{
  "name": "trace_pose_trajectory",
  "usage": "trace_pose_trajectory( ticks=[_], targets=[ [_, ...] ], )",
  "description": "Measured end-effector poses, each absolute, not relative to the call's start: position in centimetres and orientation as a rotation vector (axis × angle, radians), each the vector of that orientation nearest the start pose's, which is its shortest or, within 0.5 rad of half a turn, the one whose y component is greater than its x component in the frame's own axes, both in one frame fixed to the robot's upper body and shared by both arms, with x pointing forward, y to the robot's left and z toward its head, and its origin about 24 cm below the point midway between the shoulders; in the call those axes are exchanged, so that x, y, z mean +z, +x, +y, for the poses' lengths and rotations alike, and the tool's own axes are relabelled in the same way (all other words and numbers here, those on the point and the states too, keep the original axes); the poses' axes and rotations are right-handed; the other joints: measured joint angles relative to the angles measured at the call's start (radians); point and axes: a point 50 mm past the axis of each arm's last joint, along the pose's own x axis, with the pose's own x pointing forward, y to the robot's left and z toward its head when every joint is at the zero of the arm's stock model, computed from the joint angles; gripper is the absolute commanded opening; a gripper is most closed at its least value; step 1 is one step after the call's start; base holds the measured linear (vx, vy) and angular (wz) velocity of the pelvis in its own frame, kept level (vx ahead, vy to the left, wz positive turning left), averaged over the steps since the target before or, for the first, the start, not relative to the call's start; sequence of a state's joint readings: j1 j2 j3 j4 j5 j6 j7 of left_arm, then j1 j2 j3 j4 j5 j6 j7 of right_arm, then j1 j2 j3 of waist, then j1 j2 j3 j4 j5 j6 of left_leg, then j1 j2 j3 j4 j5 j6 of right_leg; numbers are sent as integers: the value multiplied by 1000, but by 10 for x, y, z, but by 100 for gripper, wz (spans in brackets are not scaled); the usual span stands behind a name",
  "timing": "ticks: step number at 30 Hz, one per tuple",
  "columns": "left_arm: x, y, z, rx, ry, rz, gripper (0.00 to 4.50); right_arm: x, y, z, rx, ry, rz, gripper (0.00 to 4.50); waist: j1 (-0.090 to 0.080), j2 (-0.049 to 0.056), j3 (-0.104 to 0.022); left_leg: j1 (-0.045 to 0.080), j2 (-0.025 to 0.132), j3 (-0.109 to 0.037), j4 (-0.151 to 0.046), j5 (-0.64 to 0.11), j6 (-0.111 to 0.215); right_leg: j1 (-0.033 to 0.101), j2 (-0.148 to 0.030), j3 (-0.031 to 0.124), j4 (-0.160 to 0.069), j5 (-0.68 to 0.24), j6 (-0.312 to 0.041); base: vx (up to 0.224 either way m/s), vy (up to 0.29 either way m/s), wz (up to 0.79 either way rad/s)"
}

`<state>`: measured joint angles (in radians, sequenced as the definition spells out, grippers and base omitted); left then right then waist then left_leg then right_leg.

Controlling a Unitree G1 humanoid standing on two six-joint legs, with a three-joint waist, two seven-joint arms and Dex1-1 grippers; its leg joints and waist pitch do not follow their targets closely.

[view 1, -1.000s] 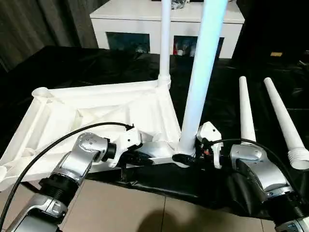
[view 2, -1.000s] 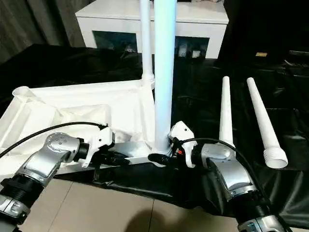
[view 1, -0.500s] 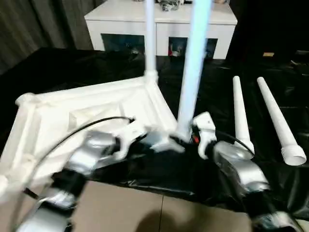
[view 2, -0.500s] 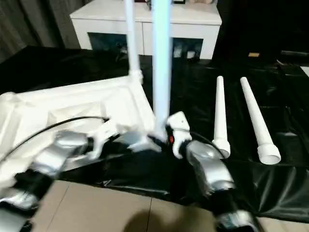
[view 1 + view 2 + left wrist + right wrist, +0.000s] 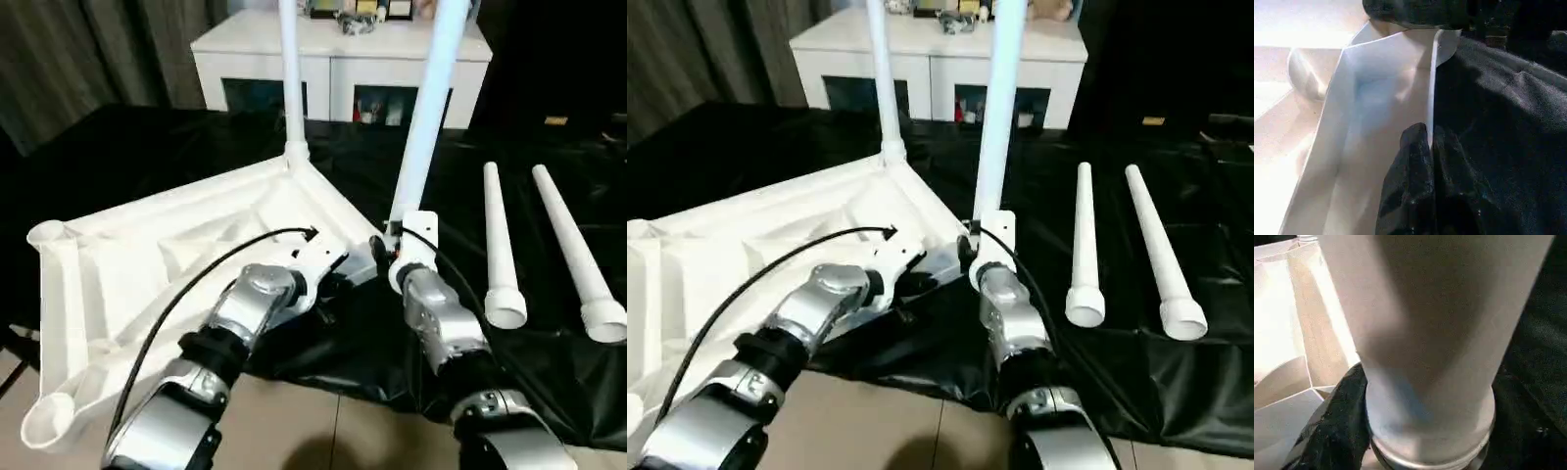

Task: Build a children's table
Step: Rotate leg to tighten

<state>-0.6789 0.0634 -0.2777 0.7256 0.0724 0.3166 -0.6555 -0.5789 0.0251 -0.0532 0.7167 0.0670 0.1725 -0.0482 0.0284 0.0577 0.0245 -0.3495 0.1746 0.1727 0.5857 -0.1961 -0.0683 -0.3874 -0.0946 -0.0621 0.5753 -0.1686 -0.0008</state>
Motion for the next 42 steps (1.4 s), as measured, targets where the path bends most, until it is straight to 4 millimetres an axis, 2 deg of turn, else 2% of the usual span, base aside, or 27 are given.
trace_pose_trajectory(
  ticks=[1, 2, 3, 4, 8, 11, 16, 19, 24, 31, 32, 35, 38, 42],
  targets=[
    [33, 335, 58, -903, 292, 489, 0, 25, 345, -104, 91, 54, 333, 354, -1, 0, 0, 0, 0, 0, 0, 0, 0, 0, 0, 0, 0, 0, 0, 0, 0, 0],
    [34, 337, 64, -879, 300, 484, 0, 26, 345, -99, 127, 67, 323, 354, -11, -1, 1, -1, 0, 0, -1, 0, 0, -2, 0, 0, 0, 0, 0, 0, 0, 0],
    [35, 340, 70, -848, 300, 481, 0, 26, 343, -94, 174, 75, 321, 379, -23, -2, 2, -5, 0, -2, -2, 0, 0, -3, 0, -2, 0, 0, 0, 0, 0, 0],
    [35, 341, 73, -835, 301, 480, 0, 26, 343, -92, 201, 77, 318, 387, -28, -2, 2, -6, 0, -4, -2, 0, 0, -5, 0, -3, 0, 0, 0, 0, 0, 0],
    [39, 339, 87, -876, 321, 467, 0, 28, 340, -101, 344, 14, 299, 390, -29, -3, 2, -11, 1, -4, -7, 0, 0, -12, 1, -4, 2, 2, 0, 0, 0, 0],
    [41, 336, 101, -936, 341, 461, 0, 32, 337, -113, 465, -52, 289, 390, -22, -2, 2, -15, 6, -4, -9, 0, 0, -16, 4, -8, 3, 3, -3, 0, 0, 0],
    [45, 322, 121, -1116, 375, 455, 0, 40, 320, -147, 737, -203, 299, 390, -9, -2, 2, -19, 8, -1, -7, 2, 8, -19, 4, -8, 2, -3, -4, 0, 0, 0],
    [45, 311, 128, -1230, 382, 464, 0, 43, 308, -154, 889, -240, 313, 390, 4, -3, 3, -18, 8, 0, -5, 0, 11, -20, 4, -8, 2, -4, -6, 0, 0, 0],
    [45, 300, 132, -1359, 384, 488, 0, 45, 294, -156, 1049, -224, 342, 390, 21, -4, 4, -18, 12, 5, 3, 0, 10, -20, 3, -7, 5, -3, -7, 0, 0, 0],
    [44, 294, 135, -1417, 372, 509, 0, 45, 284, -159, 1137, -189, 367, 390, 24, -6, 5, -17, 13, 9, 5, -3, 5, -19, 3, -6, 7, -1, -10, 0, 0, 0],
    [44, 294, 136, -1418, 372, 510, 0, 46, 284, -159, 1142, -186, 368, 362, 24, -6, 5, -17, 13, 9, 5, -2, 4, -19, 3, -6, 7, -1, -9, 0, 0, 0],
    [44, 294, 136, -1422, 372, 511, 0, 46, 283, -158, 1156, -176, 371, 349, 26, -6, 6, -17, 14, 9, 5, -2, 4, -20, 3, -6, 8, -1, -9, 0, 0, 0],
    [44, 294, 136, -1422, 371, 511, 0, 45, 283, -157, 1157, -167, 377, 312, 27, -6, 6, -17, 14, 9, 5, -2, 4, -20, 3, -6, 8, -1, -9, 0, 0, 0],
    [45, 294, 137, -1420, 372, 512, 0, 45, 283, -155, 1157, -162, 373, 294, 26, -7, 6, -17, 14, 9, 6, -2, 4, -20, 3, -6, 9, -1, -9, 0, 0, 0]
  ],
)
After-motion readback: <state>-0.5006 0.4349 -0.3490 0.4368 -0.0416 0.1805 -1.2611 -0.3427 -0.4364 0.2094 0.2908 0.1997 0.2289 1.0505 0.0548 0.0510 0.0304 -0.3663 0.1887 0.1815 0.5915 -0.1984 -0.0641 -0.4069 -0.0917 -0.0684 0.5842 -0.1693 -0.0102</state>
